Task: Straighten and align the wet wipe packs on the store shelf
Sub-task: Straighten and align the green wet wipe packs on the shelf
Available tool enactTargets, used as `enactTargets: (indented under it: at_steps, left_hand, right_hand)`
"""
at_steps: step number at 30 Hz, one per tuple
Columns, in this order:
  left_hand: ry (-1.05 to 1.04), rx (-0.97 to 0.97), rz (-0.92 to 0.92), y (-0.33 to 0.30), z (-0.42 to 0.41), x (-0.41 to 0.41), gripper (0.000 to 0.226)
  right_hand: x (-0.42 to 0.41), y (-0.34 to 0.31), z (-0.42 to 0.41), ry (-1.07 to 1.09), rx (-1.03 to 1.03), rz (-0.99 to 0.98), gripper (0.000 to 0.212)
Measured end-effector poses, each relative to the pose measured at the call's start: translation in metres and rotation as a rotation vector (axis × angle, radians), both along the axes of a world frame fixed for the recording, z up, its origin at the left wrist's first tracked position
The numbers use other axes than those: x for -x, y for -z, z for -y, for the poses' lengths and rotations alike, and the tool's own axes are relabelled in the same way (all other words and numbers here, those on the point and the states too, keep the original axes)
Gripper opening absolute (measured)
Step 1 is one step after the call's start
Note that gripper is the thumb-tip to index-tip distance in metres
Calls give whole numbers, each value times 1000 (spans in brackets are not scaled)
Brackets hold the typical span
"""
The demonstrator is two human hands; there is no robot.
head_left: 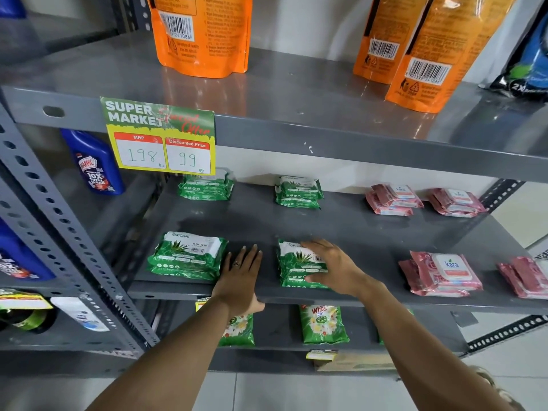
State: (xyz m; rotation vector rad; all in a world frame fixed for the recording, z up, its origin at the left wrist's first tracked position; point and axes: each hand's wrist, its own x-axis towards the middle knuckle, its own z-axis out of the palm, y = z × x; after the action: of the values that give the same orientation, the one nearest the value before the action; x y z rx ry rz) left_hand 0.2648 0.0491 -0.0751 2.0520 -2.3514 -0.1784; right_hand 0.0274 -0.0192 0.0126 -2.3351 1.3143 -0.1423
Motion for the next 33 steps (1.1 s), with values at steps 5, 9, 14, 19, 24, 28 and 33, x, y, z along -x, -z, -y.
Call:
enactTargets:
  at_steps: [5, 9, 14, 19, 24, 28, 33]
  left_hand:
    - [-12, -14, -8, -1, 0, 1, 116]
    - [-9, -8, -24, -1, 1, 2, 117]
    - [-7, -1, -36, -2, 1, 1, 116]
    - [-8, 4, -39, 0, -1, 2, 117]
    - [-13, 34, -25, 1, 0, 2, 122]
    - [-31, 30, -32, 3, 0, 0, 122]
    - [-21, 23, -26, 3, 1, 1, 122]
  right_hand:
    - [3, 2, -3, -14, 25, 23, 83]
    - [5, 3, -8, -4, 46, 36, 82]
    - [4, 1, -13, 16, 57, 51, 81]
    - [6, -3, -13, -4, -20, 59, 86]
    - [17, -30, -4, 176, -28, 290, 68]
    - [22, -36, 3, 163, -43, 252, 60]
    - [23, -27, 1, 95, -178, 177, 70]
